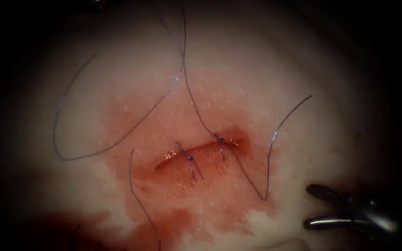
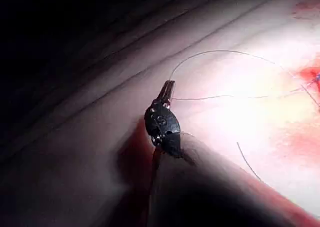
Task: Wound Closure
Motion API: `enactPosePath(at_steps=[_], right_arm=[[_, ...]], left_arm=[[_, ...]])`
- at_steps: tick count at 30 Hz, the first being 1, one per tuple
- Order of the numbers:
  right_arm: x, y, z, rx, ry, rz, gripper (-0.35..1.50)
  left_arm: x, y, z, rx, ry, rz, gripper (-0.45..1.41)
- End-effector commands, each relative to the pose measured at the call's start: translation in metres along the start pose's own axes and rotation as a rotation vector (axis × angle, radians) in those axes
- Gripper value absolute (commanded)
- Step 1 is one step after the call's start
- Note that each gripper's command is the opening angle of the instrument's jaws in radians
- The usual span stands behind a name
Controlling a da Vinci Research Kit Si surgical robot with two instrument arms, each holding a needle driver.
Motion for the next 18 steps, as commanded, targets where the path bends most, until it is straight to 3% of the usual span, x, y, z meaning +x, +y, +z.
enactPosePath(at_steps=[1, 6, 10, 18], right_arm=[[0.0008, 0.0033, 0.0011, -0.031, -0.013, 0.009, 1.16], [0.0019, 0.0072, 0.0032, -0.072, -0.002, 0.025, 1.14], [0.0035, 0.0107, 0.0076, -0.081, 0.002, 0.036, 1.14], [0.0049, 0.0112, 0.0130, 0.019, -0.001, 0.063, 1.23]], left_arm=[[0.0005, 0.0001, 0.0009, -0.029, 0.017, -0.008, -0.45], [0.0019, 0.0013, 0.0016, -0.063, 0.039, -0.013, -0.45], [0.0042, 0.0023, 0.0022, -0.087, 0.069, -0.020, -0.45], [0.0076, 0.0040, 0.0030, -0.104, 0.092, -0.008, -0.45]])
